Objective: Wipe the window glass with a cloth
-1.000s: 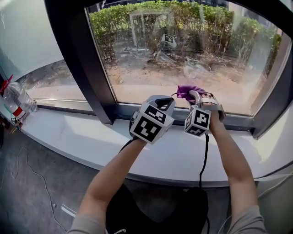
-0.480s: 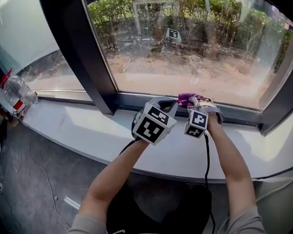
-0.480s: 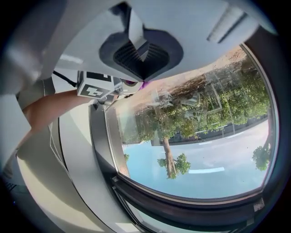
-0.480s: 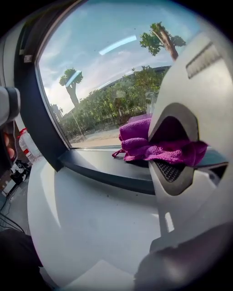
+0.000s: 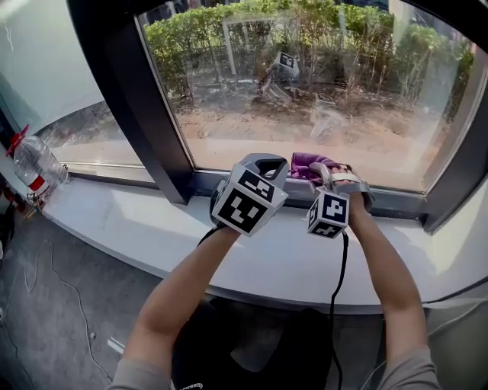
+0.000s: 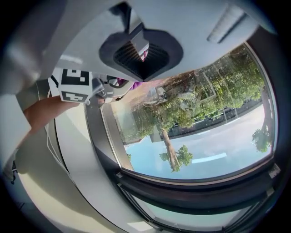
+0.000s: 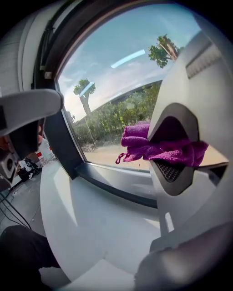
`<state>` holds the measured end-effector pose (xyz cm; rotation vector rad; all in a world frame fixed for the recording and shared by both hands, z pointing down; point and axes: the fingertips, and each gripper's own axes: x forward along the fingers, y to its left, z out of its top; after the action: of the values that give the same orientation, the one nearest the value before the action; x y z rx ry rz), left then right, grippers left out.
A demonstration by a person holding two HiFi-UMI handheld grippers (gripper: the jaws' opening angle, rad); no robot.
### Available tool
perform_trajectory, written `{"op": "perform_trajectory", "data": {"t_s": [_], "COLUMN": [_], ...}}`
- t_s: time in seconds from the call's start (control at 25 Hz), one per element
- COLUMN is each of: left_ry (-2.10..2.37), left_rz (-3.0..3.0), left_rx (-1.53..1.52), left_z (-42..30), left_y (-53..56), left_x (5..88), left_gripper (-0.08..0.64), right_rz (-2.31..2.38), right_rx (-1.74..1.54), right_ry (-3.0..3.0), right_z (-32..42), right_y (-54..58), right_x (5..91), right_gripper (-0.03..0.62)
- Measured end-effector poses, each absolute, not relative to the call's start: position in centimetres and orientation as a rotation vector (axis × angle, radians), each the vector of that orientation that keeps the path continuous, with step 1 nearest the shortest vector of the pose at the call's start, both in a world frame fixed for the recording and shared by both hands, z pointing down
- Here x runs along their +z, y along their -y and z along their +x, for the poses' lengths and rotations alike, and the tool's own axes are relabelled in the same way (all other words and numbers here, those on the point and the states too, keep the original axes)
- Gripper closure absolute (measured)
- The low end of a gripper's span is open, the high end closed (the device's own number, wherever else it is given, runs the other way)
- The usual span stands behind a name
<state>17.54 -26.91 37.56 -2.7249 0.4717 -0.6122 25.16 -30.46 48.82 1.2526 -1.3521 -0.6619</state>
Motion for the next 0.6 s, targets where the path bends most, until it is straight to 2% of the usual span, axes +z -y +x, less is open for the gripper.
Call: {"op": "perform_trajectory", "data": {"t_s": [0.6], "left_ry": [-0.364], "left_rz": [-2.661], "left_rx": [-0.321], "left_z": [21.5], "left_y": [26.4], "left_x": [25.4], "left_gripper": [0.56], "right_rz": [1.572], "right_rx": [-1.095], "right_ry": [0.963], "right_z": [28.8], "right_y": [27.1], "right_x": [18.3], "right_gripper": [0.491]}}
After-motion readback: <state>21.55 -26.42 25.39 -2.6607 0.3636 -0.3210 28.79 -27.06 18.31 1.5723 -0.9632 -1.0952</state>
